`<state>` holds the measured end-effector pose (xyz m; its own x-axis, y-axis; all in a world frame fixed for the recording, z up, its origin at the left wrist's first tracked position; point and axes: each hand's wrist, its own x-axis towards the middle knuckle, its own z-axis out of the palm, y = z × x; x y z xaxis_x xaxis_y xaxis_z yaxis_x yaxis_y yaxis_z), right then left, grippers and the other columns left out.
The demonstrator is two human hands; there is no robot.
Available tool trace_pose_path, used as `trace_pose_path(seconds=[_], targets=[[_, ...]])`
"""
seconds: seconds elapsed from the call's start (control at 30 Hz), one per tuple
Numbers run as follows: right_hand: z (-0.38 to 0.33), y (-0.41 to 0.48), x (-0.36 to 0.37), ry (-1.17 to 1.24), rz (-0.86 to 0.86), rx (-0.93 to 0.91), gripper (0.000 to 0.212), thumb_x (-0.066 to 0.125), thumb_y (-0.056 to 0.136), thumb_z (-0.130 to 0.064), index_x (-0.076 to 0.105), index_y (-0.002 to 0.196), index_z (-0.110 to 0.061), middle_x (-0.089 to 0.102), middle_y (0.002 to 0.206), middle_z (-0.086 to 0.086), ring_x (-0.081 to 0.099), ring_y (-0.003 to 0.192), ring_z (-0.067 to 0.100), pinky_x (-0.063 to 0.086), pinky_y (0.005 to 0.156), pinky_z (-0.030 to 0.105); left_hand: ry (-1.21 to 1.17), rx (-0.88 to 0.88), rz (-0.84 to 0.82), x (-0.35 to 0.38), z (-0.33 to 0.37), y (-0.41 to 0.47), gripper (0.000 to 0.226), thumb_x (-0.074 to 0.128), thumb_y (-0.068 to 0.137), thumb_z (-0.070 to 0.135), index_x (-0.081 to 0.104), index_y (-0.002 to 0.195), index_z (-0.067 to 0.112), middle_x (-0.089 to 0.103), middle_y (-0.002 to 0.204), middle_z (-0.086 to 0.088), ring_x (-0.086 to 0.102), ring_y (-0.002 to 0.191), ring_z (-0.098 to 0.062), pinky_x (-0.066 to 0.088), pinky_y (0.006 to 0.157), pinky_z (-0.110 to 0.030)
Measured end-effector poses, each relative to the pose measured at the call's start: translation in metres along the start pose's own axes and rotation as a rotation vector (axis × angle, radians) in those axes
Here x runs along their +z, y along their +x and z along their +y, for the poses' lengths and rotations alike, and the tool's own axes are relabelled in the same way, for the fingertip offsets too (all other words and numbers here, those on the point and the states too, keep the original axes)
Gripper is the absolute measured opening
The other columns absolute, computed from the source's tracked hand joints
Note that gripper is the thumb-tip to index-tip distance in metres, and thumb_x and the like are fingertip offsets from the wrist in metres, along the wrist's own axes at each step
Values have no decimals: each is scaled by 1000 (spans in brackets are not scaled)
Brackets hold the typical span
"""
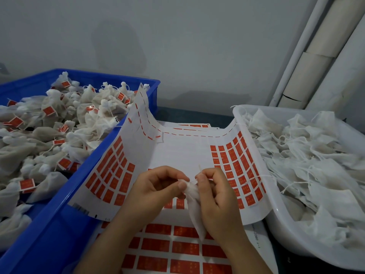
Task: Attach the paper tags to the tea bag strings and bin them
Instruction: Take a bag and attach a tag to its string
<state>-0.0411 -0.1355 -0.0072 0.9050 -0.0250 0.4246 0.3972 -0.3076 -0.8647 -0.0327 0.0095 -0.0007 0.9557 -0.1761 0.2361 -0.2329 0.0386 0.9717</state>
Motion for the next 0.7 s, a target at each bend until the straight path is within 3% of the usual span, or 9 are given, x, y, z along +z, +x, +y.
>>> trace_pose_path(seconds=[0.13,0.33,0.5,0.7], targets=[[-1,0,1,-27,7,-19,15,38,81,-46,46,82,-33,56,74,-30,60,69,0,46,51,9,44,55,21,1,0,0,18,62,71,25,68,84,14,71,78,-1,66,68,-17,55,63,-22],[0,-1,5,-42,80,-61,10,38,84,-40,44,82,-32,55,77,-31,59,67,-4,44,49,7,97,95,0,3,-1,-1,17,59,74,24,66,85,13,69,77,5,66,70,-14,53,62,-18],[3,1,5,-31,168,-56,10,40,84,-38,46,78,-32,54,64,-14,59,65,1,45,50,8,98,39,-114,-1,-1,-2,17,58,77,26,66,84,13,68,75,2,64,66,-17,54,64,-23],[4,2,3,-20,139,3,12,41,83,-41,47,79,-32,58,62,-8,61,60,4,46,50,9,81,0,-182,-1,-1,-2,9,60,84,20,66,88,15,68,79,0,65,70,-17,54,66,-24]])
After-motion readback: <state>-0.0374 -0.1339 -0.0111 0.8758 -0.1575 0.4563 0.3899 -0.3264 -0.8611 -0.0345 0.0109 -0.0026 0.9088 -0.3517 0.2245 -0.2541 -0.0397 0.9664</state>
